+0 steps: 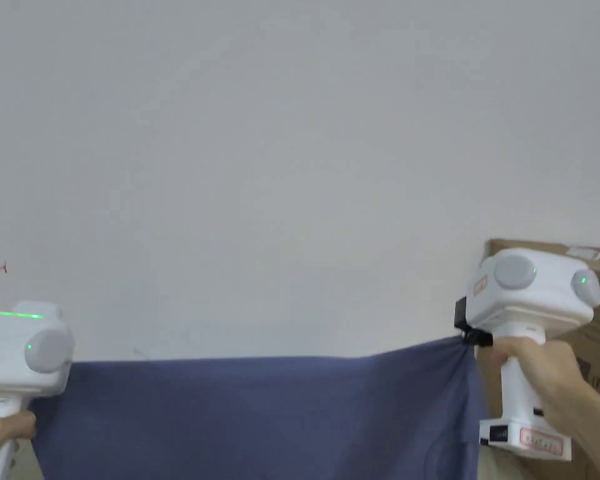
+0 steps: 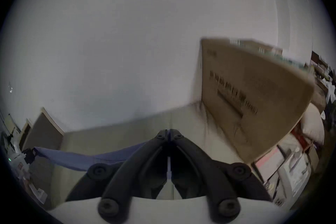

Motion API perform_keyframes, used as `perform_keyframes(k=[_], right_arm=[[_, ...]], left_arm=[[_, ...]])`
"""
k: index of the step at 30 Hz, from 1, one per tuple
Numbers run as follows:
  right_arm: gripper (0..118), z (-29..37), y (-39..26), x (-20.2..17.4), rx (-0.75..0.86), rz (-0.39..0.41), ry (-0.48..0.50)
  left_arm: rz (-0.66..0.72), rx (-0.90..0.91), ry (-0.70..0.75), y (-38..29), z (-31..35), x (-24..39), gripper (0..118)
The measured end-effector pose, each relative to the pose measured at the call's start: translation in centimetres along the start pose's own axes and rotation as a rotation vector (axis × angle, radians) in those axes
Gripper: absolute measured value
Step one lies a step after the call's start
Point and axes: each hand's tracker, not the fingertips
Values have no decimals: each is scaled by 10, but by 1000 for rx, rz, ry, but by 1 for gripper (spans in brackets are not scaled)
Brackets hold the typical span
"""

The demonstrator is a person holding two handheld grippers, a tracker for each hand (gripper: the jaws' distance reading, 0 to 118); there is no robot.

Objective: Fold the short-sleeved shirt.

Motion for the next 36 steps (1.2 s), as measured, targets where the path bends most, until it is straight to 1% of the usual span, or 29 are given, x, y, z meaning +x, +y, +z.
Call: perform_keyframes(k=[1, 2, 3, 4, 5, 7, 8, 9, 11, 12, 13, 16, 18, 20, 21, 22, 24, 25, 27, 28, 31, 33, 36], right_arm=[[1, -23, -26, 4, -45, -11, 2], [1, -46, -52, 8, -112, 7, -14], [1, -63, -77, 11, -160, 36, -24], [1, -81, -107, 15, -208, 62, -56], [1, -94, -134, 21, -265, 65, -62], [1, -120, -173, 40, -344, 33, -72], [1, -125, -190, 49, -373, -2, -52], [1, -128, -202, 54, -412, -6, -48], [1, -120, -231, 66, -428, 58, -88], [1, -115, -239, 71, -426, 75, -86], [1, -107, -246, 79, -431, 61, -75], [1, -63, -270, 92, -420, 58, -48], [1, -32, -288, 100, -413, 59, -27], [1, 10, -309, 108, -384, 70, -27], [1, 27, -317, 112, -384, 69, -17], [1, 56, -334, 115, -378, 65, -1], [1, 98, -359, 120, -375, 101, -7], [1, 124, -376, 124, -345, 107, -19], [1, 170, -405, 136, -317, 66, -19], [1, 193, -420, 144, -281, 26, -10], [1, 253, -467, 156, -295, 62, -12], [1, 279, -495, 165, -333, 83, -33], [1, 313, -534, 179, -357, 46, -21]], left_arm=[[12, -44, -7, -19, -16, 8, 0], [0, -134, -11, -42, -36, 18, 0], [-13, -175, -22, -61, -52, 23, 0], [-12, -211, -26, -82, -63, 28, 0], [-22, -274, -29, -108, -75, 32, 0], [-33, -341, -23, -145, -82, 34, 0], [-27, -340, -27, -162, -82, 32, 0], [-33, -352, -28, -176, -81, 31, 0], [-37, -347, -46, -200, -71, 18, 0], [-51, -358, -45, -207, -66, 15, 0], [-70, -355, -62, -215, -56, 8, 0], [-110, -318, -78, -238, -18, -12, 0], [-98, -315, -86, -254, 13, -28, 0], [-93, -307, -114, -278, 59, -39, 0], [-98, -296, -124, -286, 72, -42, 0], [-129, -290, -129, -303, 99, -50, 0], [-151, -283, -102, -332, 129, -64, 0], [-157, -283, -100, -347, 149, -72, 0], [-153, -285, -100, -381, 193, -84, 0], [-149, -298, -113, -398, 214, -92, 0], [-145, -309, -116, -446, 270, -112, 0], [-136, -337, -136, -473, 295, -123, 0], [-154, -352, -130, -505, 324, -134, 0]])
